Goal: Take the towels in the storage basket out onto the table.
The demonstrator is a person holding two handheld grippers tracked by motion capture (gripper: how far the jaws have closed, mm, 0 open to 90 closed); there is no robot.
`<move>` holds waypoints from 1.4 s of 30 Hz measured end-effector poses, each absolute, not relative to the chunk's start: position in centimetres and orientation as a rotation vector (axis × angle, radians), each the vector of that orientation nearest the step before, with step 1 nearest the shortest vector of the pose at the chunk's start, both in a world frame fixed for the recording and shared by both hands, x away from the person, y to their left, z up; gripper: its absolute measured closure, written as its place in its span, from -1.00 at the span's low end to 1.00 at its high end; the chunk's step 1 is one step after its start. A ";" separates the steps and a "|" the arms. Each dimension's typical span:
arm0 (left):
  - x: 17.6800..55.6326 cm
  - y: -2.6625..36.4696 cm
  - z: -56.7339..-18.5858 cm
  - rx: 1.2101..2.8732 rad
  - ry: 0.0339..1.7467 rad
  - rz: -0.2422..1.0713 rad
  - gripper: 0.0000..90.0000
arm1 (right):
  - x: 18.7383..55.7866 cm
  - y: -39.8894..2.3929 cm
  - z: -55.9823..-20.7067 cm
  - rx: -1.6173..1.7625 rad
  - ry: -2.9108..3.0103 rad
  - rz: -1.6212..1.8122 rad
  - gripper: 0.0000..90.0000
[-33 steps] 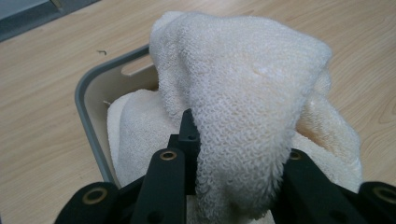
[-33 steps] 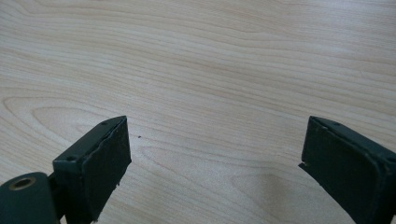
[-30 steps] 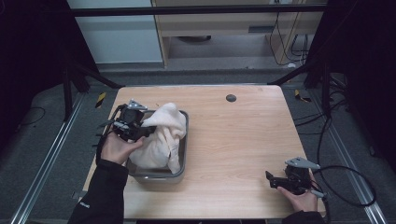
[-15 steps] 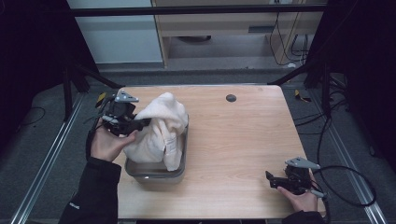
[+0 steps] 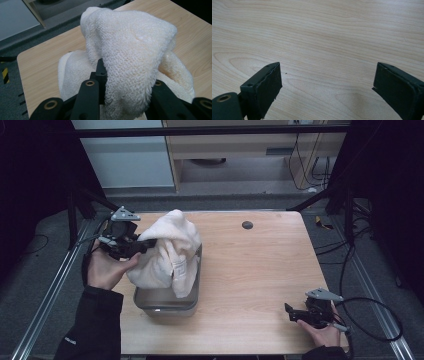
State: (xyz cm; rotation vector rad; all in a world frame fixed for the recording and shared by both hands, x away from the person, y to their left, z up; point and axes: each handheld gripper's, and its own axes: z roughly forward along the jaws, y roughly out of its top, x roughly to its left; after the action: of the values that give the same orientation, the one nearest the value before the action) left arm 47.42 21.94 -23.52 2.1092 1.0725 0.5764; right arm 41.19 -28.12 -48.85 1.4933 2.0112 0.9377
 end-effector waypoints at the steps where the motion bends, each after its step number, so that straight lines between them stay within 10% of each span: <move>1: 47.4 22.0 -23.3 2.110 1.072 0.575 0.61 | 41.2 -28.1 -48.8 1.490 2.012 0.936 -0.82; 42: 45.6 17.9 -18.2 2.164 0.929 0.535 0.61 | 41.1 -28.3 -48.6 1.493 2.002 0.946 -0.83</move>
State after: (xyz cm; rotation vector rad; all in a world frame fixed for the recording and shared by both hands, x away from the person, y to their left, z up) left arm 45.55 17.91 -18.21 2.1641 0.9292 0.5347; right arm 41.12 -28.29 -48.63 1.4929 2.0020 0.9456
